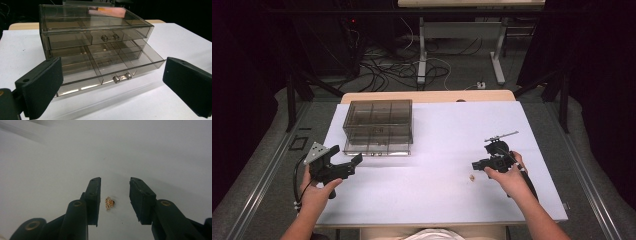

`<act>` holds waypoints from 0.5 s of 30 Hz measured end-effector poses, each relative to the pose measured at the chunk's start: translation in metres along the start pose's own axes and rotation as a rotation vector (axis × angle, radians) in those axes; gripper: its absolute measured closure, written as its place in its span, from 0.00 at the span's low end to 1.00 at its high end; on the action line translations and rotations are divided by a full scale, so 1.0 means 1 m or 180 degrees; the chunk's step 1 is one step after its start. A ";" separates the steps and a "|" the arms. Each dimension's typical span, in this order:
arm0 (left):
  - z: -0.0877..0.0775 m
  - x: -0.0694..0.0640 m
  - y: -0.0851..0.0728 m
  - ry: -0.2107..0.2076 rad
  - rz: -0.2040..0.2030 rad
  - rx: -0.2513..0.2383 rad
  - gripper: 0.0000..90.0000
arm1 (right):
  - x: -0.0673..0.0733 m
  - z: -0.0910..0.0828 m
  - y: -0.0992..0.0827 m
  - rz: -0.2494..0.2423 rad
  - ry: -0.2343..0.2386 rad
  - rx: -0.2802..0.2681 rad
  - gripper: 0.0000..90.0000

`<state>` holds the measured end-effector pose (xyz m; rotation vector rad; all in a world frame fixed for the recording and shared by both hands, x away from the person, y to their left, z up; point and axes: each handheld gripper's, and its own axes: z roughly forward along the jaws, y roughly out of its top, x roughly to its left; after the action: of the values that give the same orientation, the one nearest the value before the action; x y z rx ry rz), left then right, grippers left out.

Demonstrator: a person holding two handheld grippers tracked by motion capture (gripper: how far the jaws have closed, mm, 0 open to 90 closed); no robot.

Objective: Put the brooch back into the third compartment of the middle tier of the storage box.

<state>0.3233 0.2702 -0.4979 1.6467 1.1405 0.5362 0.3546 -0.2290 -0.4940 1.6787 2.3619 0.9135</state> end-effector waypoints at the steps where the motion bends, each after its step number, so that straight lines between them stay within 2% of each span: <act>1: 0.000 0.000 0.000 0.0000 0.0001 0.0000 0.04 | 0.000 0.002 0.002 -0.0003 -0.0006 0.0006 0.69; 7: 0.000 0.000 0.000 -0.0003 0.0018 0.0003 0.04 | -0.001 0.008 0.005 0.0091 0.0057 0.0020 0.71; 15: 0.000 0.000 0.000 -0.0007 0.0006 0.0015 0.04 | -0.005 0.021 0.001 0.0236 0.0144 0.0162 0.74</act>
<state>0.3237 0.2704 -0.4983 1.6522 1.1393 0.5333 0.3659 -0.2243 -0.5115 1.7943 2.3858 0.9199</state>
